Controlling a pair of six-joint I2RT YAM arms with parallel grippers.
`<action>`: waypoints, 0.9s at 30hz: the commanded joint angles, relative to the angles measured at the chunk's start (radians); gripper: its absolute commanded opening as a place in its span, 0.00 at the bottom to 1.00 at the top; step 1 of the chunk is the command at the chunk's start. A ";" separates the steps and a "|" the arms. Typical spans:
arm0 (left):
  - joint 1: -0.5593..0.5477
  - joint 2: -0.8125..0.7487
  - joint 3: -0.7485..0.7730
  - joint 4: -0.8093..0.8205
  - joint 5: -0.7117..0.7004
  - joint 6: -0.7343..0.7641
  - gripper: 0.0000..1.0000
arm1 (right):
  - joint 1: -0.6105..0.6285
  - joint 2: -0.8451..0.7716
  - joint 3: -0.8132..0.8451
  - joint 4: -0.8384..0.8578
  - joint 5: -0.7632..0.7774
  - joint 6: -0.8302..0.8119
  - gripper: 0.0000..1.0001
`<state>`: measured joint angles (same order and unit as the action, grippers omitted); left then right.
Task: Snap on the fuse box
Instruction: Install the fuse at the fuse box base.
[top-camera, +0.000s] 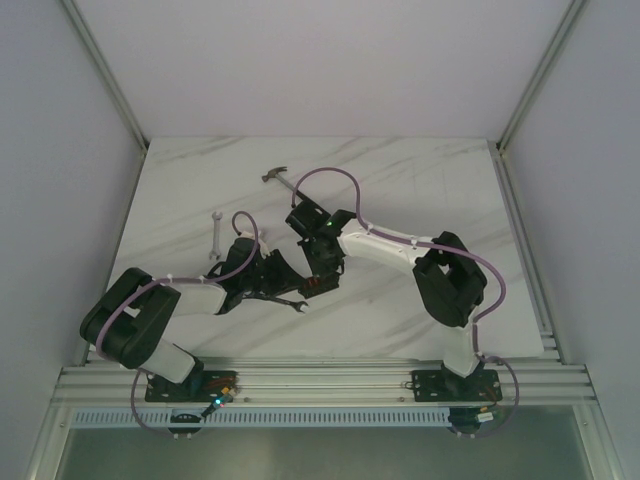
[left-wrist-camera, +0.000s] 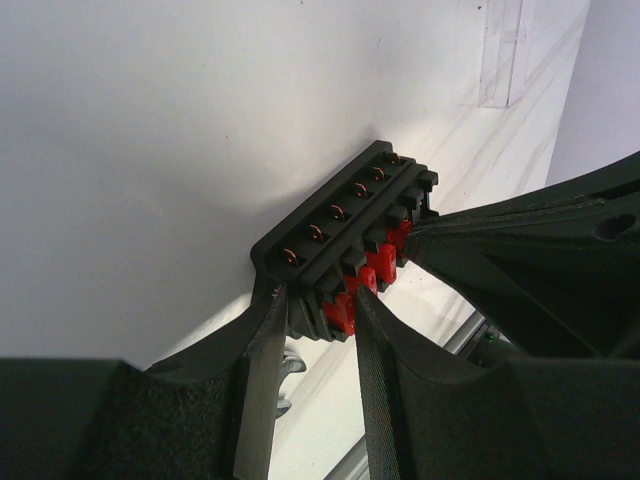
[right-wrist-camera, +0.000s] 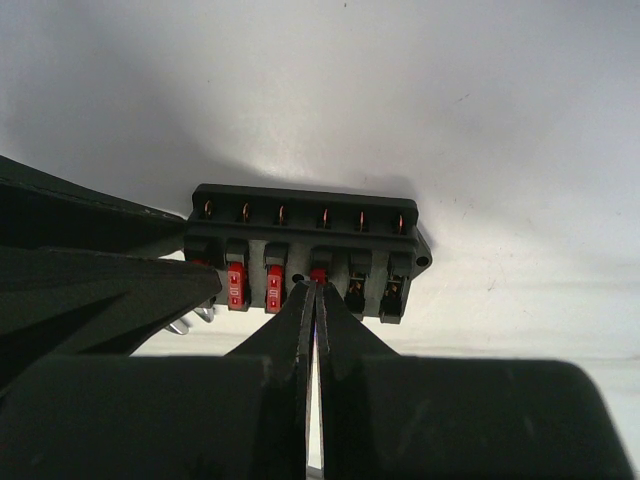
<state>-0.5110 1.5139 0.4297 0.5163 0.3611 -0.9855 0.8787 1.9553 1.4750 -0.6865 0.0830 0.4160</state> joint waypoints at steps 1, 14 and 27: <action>-0.006 0.026 0.001 -0.048 -0.017 0.023 0.42 | -0.005 0.103 -0.065 -0.107 0.064 -0.003 0.00; -0.006 0.037 0.001 -0.045 -0.016 0.021 0.42 | -0.005 0.208 -0.135 -0.082 0.035 -0.029 0.00; -0.006 0.028 0.002 -0.062 -0.025 0.021 0.42 | -0.026 0.288 -0.269 -0.060 0.088 -0.030 0.00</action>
<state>-0.5110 1.5230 0.4313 0.5198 0.3618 -0.9863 0.8783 1.9747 1.4528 -0.6617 0.0830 0.4072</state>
